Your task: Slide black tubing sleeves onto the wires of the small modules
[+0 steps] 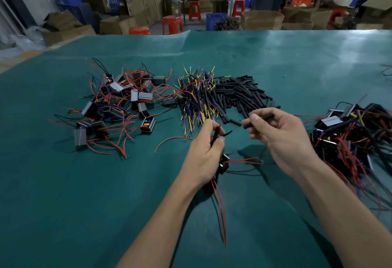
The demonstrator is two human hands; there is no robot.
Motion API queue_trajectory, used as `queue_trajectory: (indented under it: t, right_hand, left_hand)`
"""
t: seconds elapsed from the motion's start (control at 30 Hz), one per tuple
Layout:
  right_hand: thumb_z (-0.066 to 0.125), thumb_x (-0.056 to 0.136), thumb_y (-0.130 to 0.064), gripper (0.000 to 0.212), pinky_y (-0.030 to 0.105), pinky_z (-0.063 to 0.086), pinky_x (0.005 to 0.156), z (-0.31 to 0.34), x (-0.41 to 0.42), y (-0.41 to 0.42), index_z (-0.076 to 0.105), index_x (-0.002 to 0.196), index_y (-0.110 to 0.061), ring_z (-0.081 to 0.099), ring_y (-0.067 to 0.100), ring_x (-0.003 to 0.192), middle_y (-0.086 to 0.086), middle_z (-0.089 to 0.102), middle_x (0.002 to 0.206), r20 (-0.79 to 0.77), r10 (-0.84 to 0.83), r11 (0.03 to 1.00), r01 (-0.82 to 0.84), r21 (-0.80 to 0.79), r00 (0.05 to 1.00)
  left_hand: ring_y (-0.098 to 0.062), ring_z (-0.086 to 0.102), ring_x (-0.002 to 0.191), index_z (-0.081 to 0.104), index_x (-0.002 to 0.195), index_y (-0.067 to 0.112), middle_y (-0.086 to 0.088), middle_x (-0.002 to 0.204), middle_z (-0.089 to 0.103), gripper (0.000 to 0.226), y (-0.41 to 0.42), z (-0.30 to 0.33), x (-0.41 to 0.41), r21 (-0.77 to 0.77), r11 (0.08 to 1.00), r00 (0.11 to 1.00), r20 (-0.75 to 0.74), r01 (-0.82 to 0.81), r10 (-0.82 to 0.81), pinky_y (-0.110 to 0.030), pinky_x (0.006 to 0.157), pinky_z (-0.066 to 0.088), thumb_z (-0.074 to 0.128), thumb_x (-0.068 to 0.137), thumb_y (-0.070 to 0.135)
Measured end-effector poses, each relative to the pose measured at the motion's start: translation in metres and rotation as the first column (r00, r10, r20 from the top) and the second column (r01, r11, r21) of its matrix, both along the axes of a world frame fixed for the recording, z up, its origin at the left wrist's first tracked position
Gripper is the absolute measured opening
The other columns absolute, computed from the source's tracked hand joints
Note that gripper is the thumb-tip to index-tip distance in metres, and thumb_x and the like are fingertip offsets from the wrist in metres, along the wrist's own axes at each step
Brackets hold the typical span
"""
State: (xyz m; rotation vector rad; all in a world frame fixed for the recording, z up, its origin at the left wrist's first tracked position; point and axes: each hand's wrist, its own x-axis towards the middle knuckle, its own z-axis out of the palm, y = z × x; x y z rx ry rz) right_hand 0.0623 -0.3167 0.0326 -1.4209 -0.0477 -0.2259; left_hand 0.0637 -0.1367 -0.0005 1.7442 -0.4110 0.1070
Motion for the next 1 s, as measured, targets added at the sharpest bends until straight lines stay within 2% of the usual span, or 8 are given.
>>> queue_trajectory:
  t: [0.07, 0.13, 0.23, 0.33, 0.43, 0.7, 0.87, 1.0]
  right_hand:
    - [0.071, 0.081, -0.006, 0.022, 0.022, 0.057, 0.073, 0.002, -0.002, -0.002, 0.064, 0.102, -0.002, 0.07, 0.014, 0.075, 0.015, 0.077, 0.093, -0.035, 0.079, 0.985, -0.073, 0.157, 0.996]
    - [0.065, 0.086, 0.004, 0.02, 0.023, 0.058, 0.075, 0.004, -0.004, -0.003, 0.061, 0.106, 0.001, 0.071, 0.016, 0.077, 0.018, 0.076, 0.097, -0.061, 0.135, 0.972, -0.119, 0.205, 0.989]
    - [0.059, 0.092, 0.01, 0.016, 0.024, 0.059, 0.073, 0.004, -0.005, 0.001, 0.06, 0.105, -0.001, 0.071, 0.017, 0.075, 0.021, 0.076, 0.099, -0.083, 0.116, 0.982, -0.102, 0.159, 0.99]
    - [0.061, 0.093, 0.007, 0.014, 0.025, 0.059, 0.073, 0.003, -0.005, 0.003, 0.06, 0.1, -0.005, 0.07, 0.017, 0.075, 0.018, 0.077, 0.097, -0.07, 0.119, 0.989, -0.112, 0.092, 0.99]
    - [0.064, 0.092, 0.005, 0.013, 0.025, 0.058, 0.073, 0.004, -0.006, 0.002, 0.061, 0.098, -0.006, 0.07, 0.017, 0.077, 0.018, 0.077, 0.095, -0.071, 0.108, 0.993, -0.105, 0.047, 0.992]
    - [0.067, 0.091, 0.0, 0.01, 0.028, 0.06, 0.068, 0.006, -0.008, 0.003, 0.062, 0.098, -0.004, 0.071, 0.022, 0.074, 0.021, 0.076, 0.093, -0.106, 0.076, 0.991, -0.064, 0.113, 0.991]
    - [0.066, 0.092, 0.003, 0.008, 0.028, 0.06, 0.07, 0.003, -0.008, 0.008, 0.063, 0.095, -0.005, 0.072, 0.022, 0.076, 0.02, 0.076, 0.091, -0.071, 0.077, 0.996, -0.073, 0.05, 0.994]
    - [0.067, 0.092, 0.002, 0.008, 0.028, 0.06, 0.07, -0.001, -0.007, 0.012, 0.064, 0.094, -0.004, 0.072, 0.023, 0.076, 0.017, 0.076, 0.089, -0.067, 0.04, 0.998, -0.037, 0.047, 0.997]
  left_hand:
    - [-0.014, 0.036, 0.059, 0.046, 0.096, 0.018, -0.001, 0.067, 0.041, 0.016, 0.0, 0.0, 0.0, -0.009, 1.0, 1.0, -0.001, 0.014, -0.014, -0.015, 0.055, 0.039, 0.045, 0.1, 0.003]
    - [-0.014, 0.036, 0.059, 0.046, 0.098, 0.016, -0.002, 0.067, 0.041, 0.009, -0.001, 0.0, -0.001, -0.023, 0.999, 1.0, 0.008, 0.025, -0.024, -0.013, 0.056, 0.04, 0.045, 0.098, 0.008]
    - [-0.014, 0.038, 0.058, 0.046, 0.099, 0.015, -0.003, 0.068, 0.043, 0.005, -0.001, 0.0, -0.002, -0.026, 0.999, 1.0, 0.016, 0.024, -0.024, -0.015, 0.056, 0.041, 0.045, 0.094, 0.016]
    - [-0.014, 0.04, 0.058, 0.047, 0.099, 0.015, 0.0, 0.068, 0.043, 0.003, -0.001, -0.001, -0.001, -0.003, 1.0, 1.0, 0.022, 0.019, -0.019, -0.02, 0.057, 0.04, 0.046, 0.096, 0.014]
    - [-0.013, 0.038, 0.057, 0.046, 0.099, 0.015, 0.002, 0.067, 0.043, 0.003, 0.0, -0.001, -0.001, -0.015, 1.0, 1.0, 0.018, 0.022, -0.022, -0.017, 0.056, 0.04, 0.045, 0.097, 0.013]
    - [-0.014, 0.037, 0.058, 0.046, 0.097, 0.019, 0.001, 0.066, 0.042, 0.008, -0.001, -0.002, 0.0, -0.003, 1.0, 1.0, 0.018, 0.017, -0.017, -0.019, 0.056, 0.039, 0.045, 0.098, 0.011]
    - [-0.014, 0.039, 0.058, 0.047, 0.097, 0.022, 0.002, 0.066, 0.043, 0.006, 0.0, -0.002, 0.0, 0.001, 1.0, 1.0, 0.005, 0.012, -0.012, -0.024, 0.057, 0.039, 0.044, 0.095, 0.017]
    - [-0.013, 0.038, 0.058, 0.047, 0.098, 0.019, 0.002, 0.067, 0.043, 0.009, 0.0, -0.001, -0.001, -0.002, 1.0, 1.0, 0.013, 0.022, -0.022, -0.021, 0.057, 0.04, 0.045, 0.098, 0.01]
